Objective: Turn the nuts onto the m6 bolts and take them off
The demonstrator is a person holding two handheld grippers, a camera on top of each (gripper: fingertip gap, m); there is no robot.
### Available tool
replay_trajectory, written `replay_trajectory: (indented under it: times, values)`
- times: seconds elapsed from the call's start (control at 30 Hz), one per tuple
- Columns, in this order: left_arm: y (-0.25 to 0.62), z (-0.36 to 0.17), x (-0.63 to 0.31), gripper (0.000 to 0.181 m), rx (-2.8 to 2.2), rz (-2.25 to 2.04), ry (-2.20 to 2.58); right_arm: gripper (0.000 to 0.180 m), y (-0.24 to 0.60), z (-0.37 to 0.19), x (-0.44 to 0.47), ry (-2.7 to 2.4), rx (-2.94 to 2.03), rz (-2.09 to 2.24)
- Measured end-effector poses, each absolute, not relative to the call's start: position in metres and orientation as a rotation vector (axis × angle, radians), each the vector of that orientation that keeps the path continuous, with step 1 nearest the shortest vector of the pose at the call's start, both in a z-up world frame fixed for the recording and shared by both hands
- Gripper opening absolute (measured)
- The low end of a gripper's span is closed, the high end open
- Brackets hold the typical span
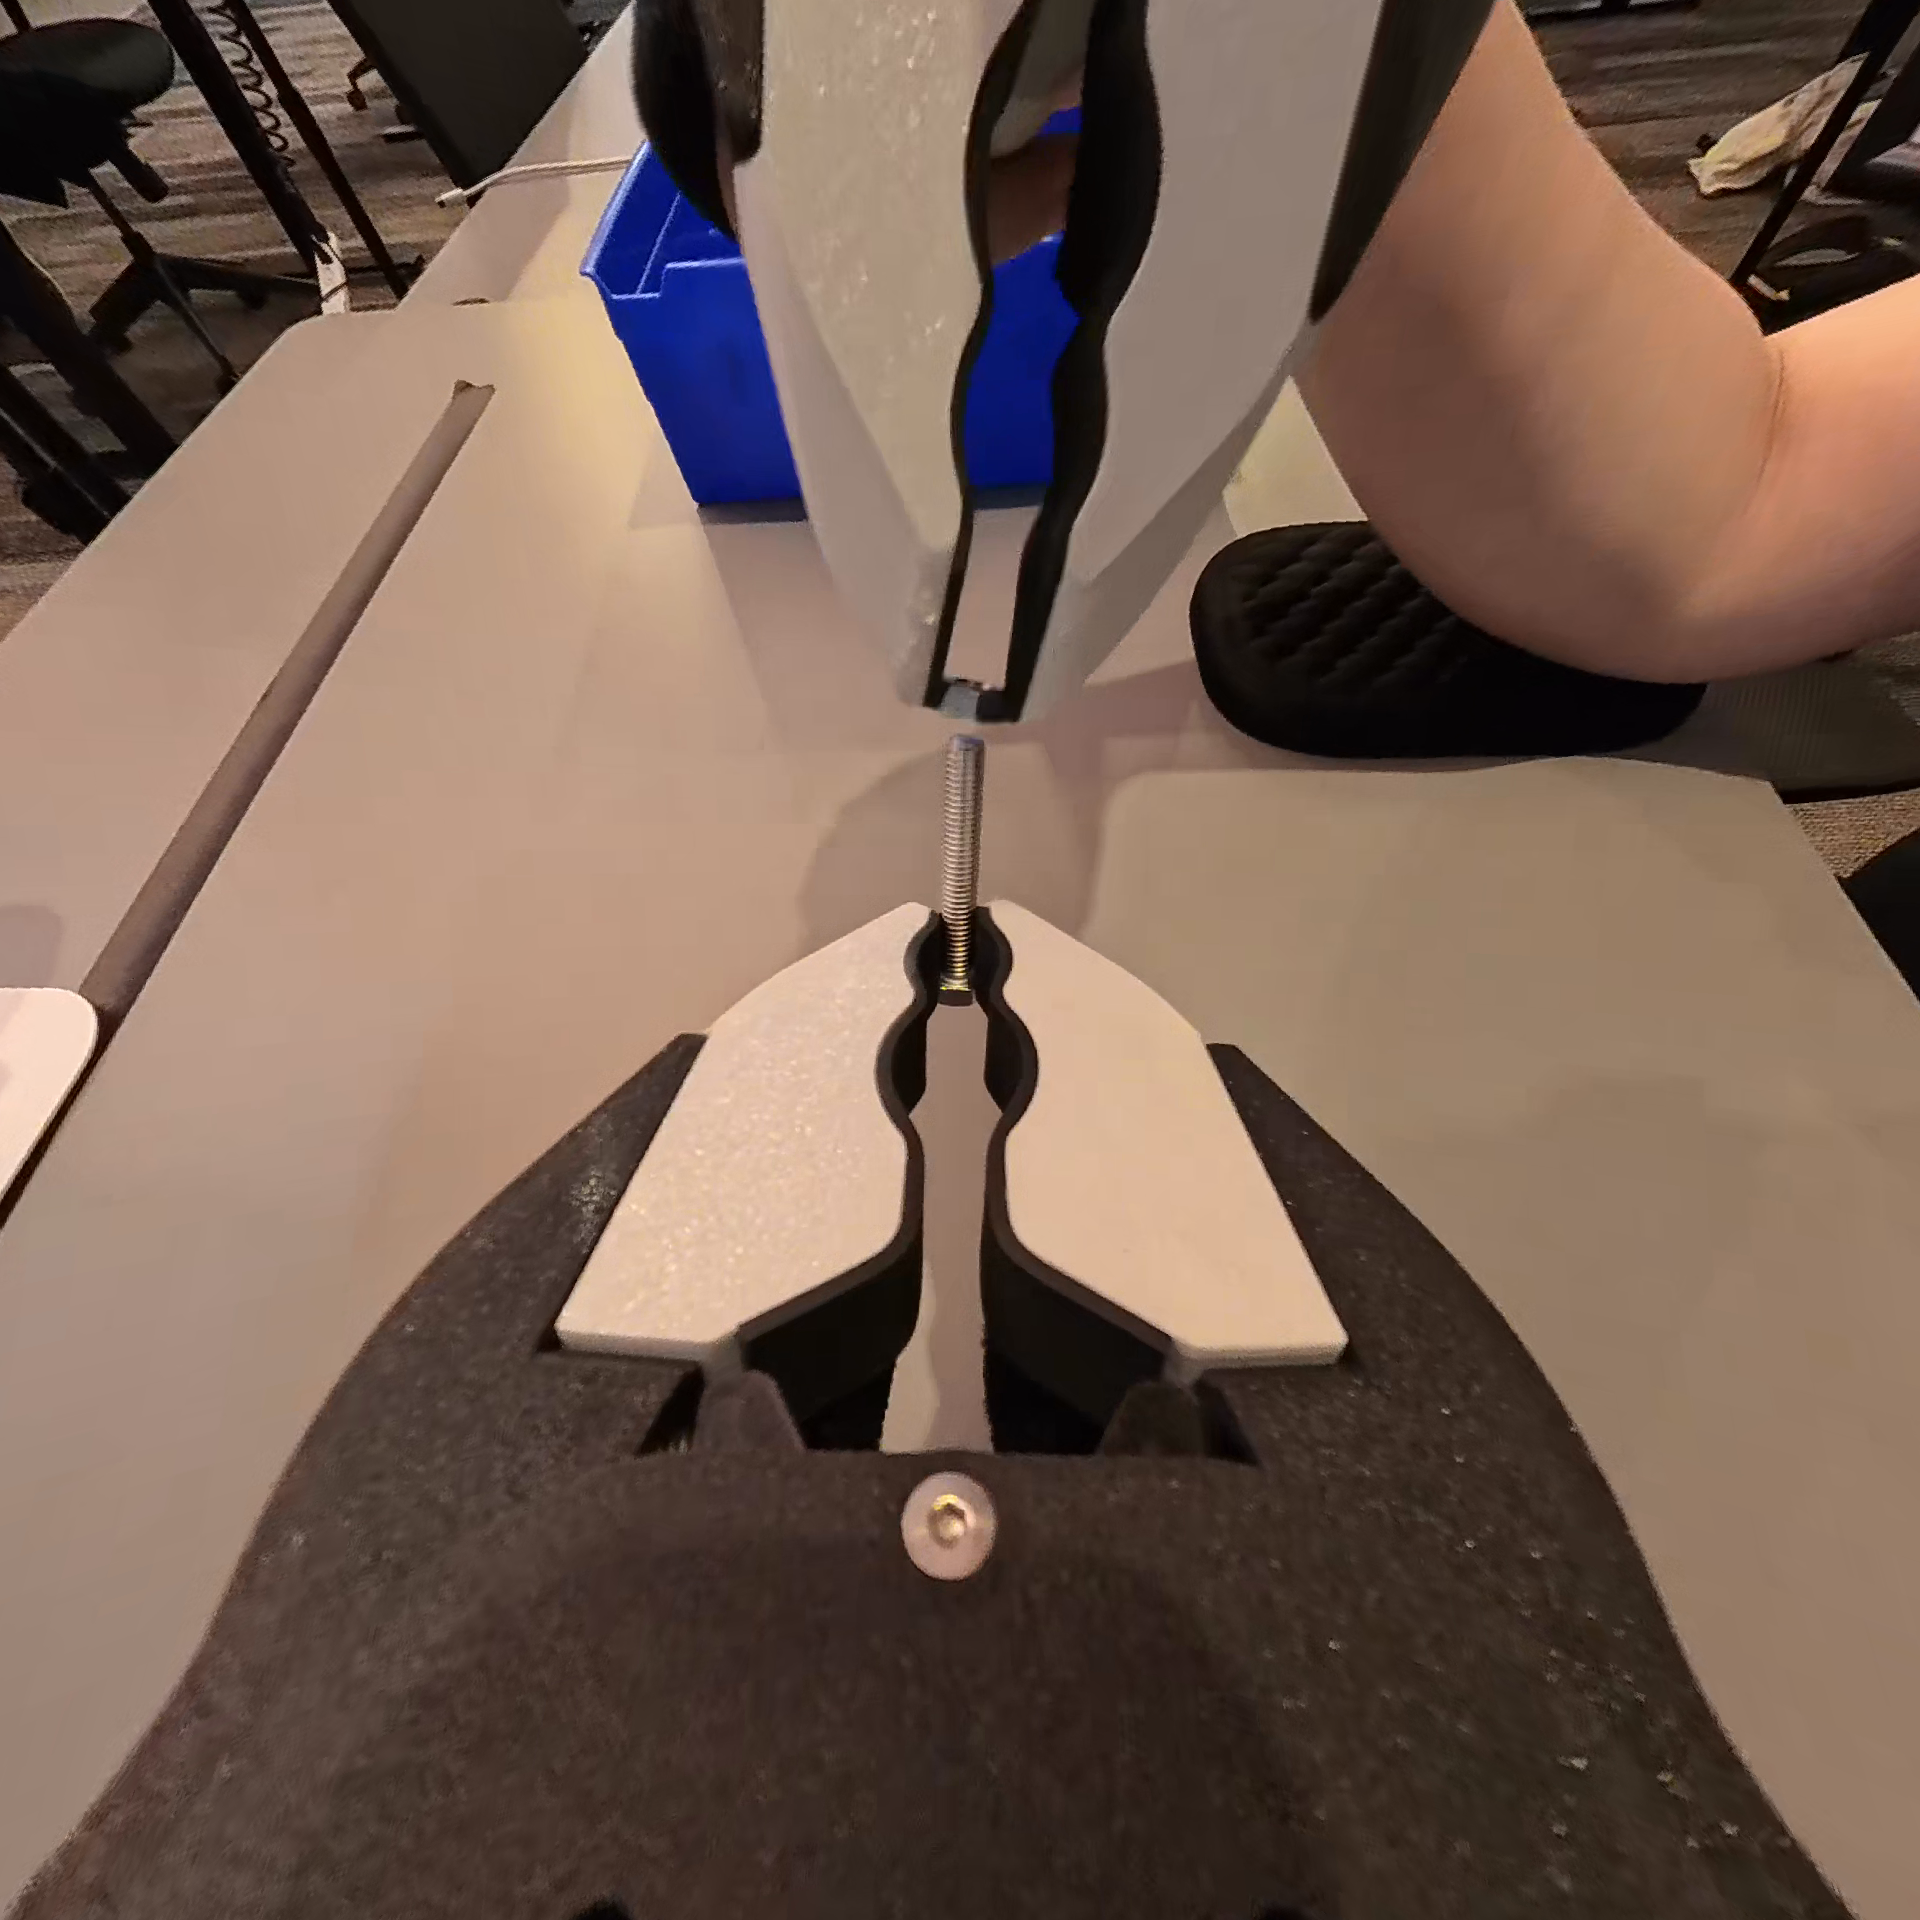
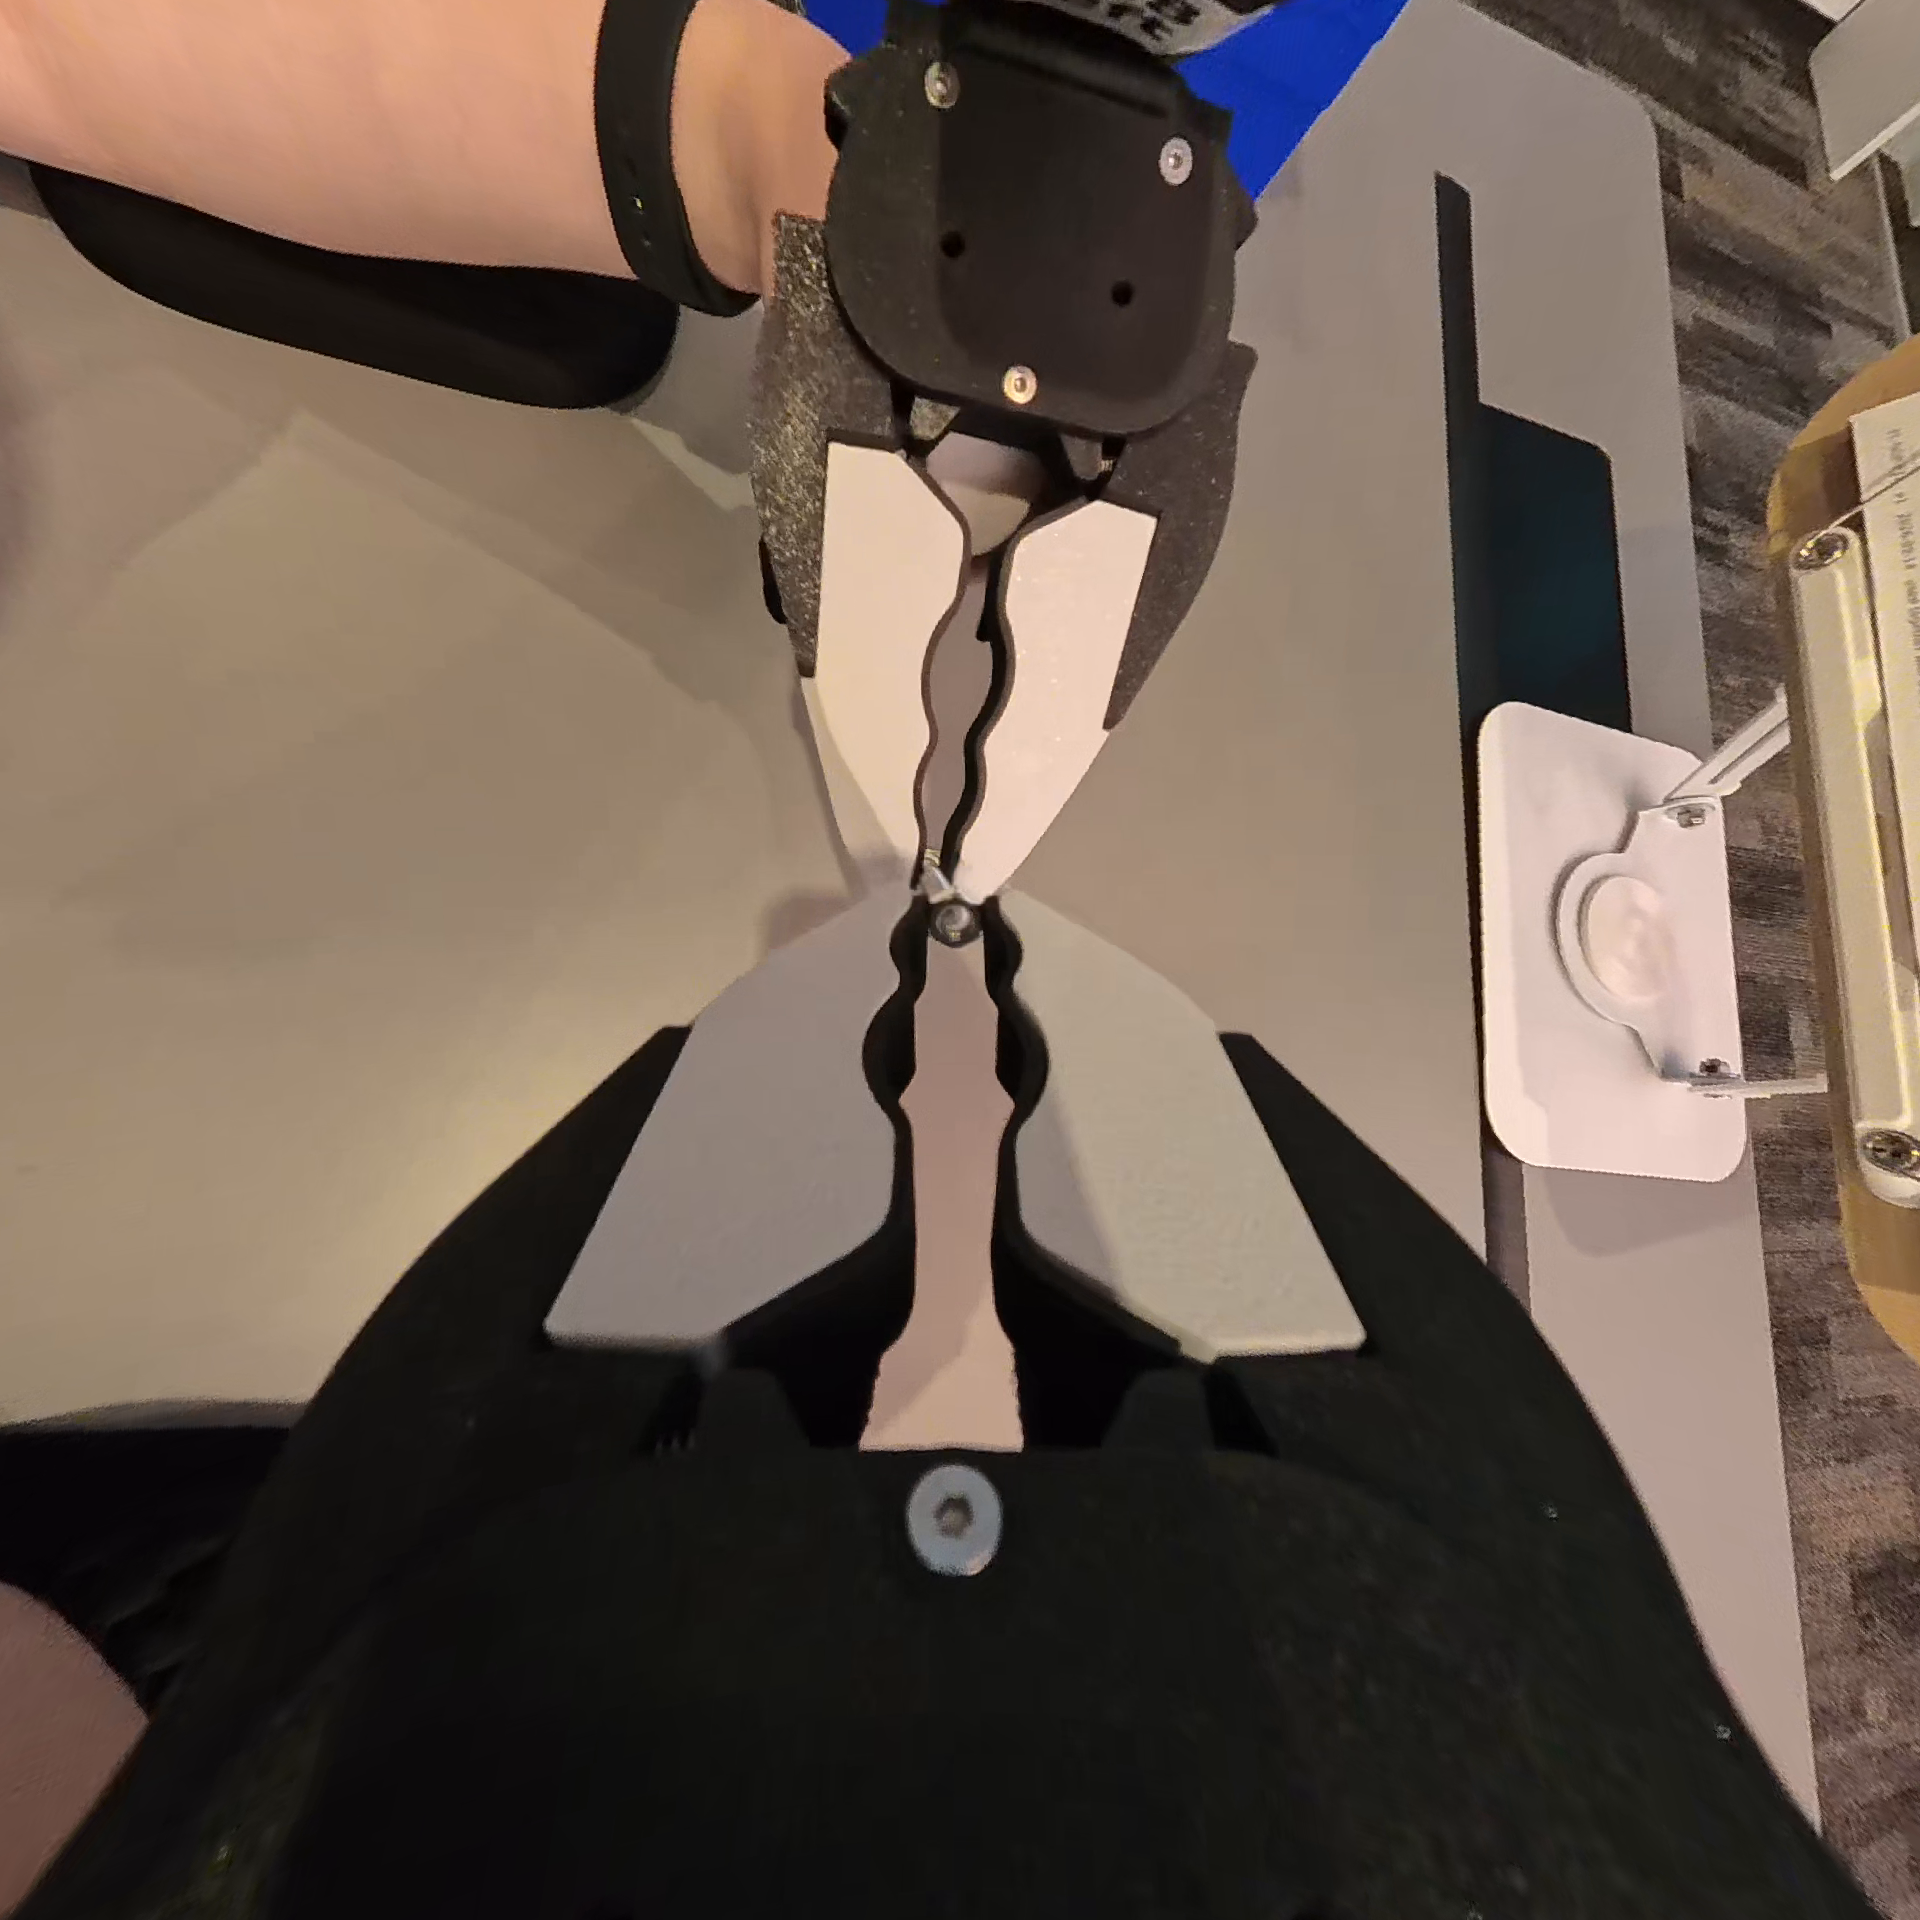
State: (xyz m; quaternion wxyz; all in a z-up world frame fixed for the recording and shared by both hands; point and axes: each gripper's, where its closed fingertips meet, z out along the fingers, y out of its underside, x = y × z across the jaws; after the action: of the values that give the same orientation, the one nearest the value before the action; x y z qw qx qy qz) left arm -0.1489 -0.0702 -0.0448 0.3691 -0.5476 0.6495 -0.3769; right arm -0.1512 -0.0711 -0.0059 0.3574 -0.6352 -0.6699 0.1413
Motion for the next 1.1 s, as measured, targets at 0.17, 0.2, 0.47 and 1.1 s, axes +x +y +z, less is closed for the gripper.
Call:
replay_trajectory:
  times: [0.17, 0.2, 0.47, 1.1]
  values:
    - [-0.072, -0.044, -0.149, 0.005, -1.396, -0.970, 1.674, 0.009, -0.073, -0.010, -0.152, -1.749, -1.645, 0.383]
    - [-0.072, -0.044, -0.149, 0.005, -1.395, -0.965, 1.680, 0.009, -0.074, -0.010, -0.153, -1.754, -1.643, 0.384]
    - [-0.059, -0.046, -0.153, 0.005, -1.444, -0.826, 1.663, 0.009, -0.061, -0.011, -0.155, -1.638, -1.757, 0.488]
    - [-0.021, -0.047, -0.166, 0.005, -1.638, -0.486, 1.541, 0.009, -0.027, -0.012, -0.164, -1.059, -2.164, 0.860]
